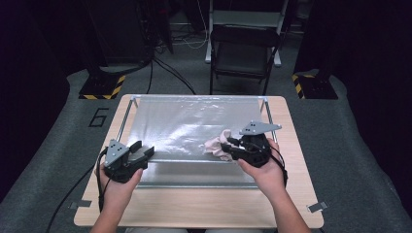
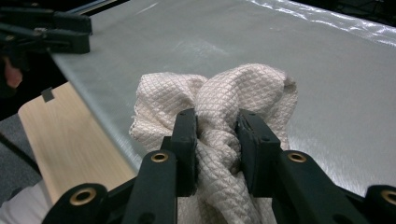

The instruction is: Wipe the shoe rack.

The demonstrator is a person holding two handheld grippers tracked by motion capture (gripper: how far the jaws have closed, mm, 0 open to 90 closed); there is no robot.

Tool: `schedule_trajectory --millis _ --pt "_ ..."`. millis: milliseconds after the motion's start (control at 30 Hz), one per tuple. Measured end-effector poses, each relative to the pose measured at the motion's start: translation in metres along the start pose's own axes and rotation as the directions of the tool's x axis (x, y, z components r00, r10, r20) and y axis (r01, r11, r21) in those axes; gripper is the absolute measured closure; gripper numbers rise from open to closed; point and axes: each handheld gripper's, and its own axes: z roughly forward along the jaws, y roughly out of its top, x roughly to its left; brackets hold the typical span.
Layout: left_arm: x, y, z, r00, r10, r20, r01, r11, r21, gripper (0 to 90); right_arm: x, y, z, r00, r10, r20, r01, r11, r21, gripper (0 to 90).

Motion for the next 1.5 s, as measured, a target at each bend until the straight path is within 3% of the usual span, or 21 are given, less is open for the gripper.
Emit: schedule_trajectory --millis 333,667,1067,1267,1500 --pt "0.0 0.0 0.0 1.0 0.003 0.001 -0.003 1.0 0.003 47.0 0.012 -0.034 -0.032 0.9998 0.016 -0.015 -0.017 0.999 -0.031 69.4" --pt "0.0 0.0 0.0 1.0 0.001 0.001 -0.001 1.0 0.0 47.0 0.023 -0.064 -0.047 0.9995 0.03 -0.008 -0.031 0.996 -0.084 69.9" --pt "0.003 0.0 0.001 1.0 -0.003 0.006 0.003 1.0 0.001 47.0 0.023 -0.094 -0.05 0.9982 0.047 0.037 -0.045 0.998 -0.052 70.0" --pt "0.006 0.001 0.001 0.9999 -0.004 0.01 0.004 1.0 0.005 47.0 0.012 -0.118 -0.055 0.9912 0.099 0.088 -0.098 0.995 -0.013 70.0" --pt "0.007 0.0 0.0 1.0 -0.007 0.006 0.007 1.0 -0.004 47.0 0.005 -0.145 -0.053 0.9849 0.101 0.141 -0.108 0.993 0.043 70.0"
